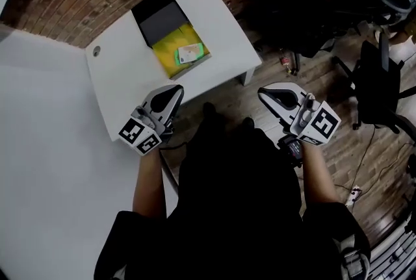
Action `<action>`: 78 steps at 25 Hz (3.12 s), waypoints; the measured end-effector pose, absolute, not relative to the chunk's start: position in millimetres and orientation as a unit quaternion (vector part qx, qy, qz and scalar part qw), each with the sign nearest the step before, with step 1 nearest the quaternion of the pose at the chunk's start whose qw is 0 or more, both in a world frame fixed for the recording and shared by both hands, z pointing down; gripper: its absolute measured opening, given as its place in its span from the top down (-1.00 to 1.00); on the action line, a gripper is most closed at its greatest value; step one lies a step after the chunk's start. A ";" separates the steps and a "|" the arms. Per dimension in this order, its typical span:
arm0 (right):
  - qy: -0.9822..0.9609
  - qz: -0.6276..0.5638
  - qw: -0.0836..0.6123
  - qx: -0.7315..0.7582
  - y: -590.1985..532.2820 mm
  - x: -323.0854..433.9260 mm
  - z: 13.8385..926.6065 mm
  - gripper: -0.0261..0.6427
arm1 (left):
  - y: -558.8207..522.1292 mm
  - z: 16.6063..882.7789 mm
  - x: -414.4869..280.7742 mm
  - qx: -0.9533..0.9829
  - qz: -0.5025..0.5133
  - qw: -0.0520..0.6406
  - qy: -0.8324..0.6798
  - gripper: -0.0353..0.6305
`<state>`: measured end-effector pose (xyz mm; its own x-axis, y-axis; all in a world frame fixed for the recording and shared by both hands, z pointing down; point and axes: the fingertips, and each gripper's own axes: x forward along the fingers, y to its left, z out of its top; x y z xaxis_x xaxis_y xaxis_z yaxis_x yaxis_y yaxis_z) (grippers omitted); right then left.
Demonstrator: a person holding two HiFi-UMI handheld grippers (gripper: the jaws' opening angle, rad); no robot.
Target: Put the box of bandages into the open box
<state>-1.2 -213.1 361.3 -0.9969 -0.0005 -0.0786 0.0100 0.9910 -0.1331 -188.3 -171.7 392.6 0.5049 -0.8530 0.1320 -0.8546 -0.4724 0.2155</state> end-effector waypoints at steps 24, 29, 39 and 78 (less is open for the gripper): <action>0.993 -0.105 -0.022 0.053 11.4 -26.1 365.7 0.90 | 5.7 393.3 -150.4 0.922 -0.058 0.129 -0.360 0.84; 0.993 -0.099 -0.047 0.038 63.0 -32.0 368.1 0.90 | 47.7 406.4 -148.5 0.929 -0.065 0.139 -0.336 0.84; 0.990 -0.109 -0.084 0.038 117.8 -27.4 373.2 0.90 | 96.7 416.4 -95.2 0.945 -0.092 0.157 -0.270 0.84; 0.988 -0.111 -0.042 0.103 214.5 142.2 383.5 0.90 | 205.9 415.3 76.5 0.925 -0.054 0.169 -0.337 0.84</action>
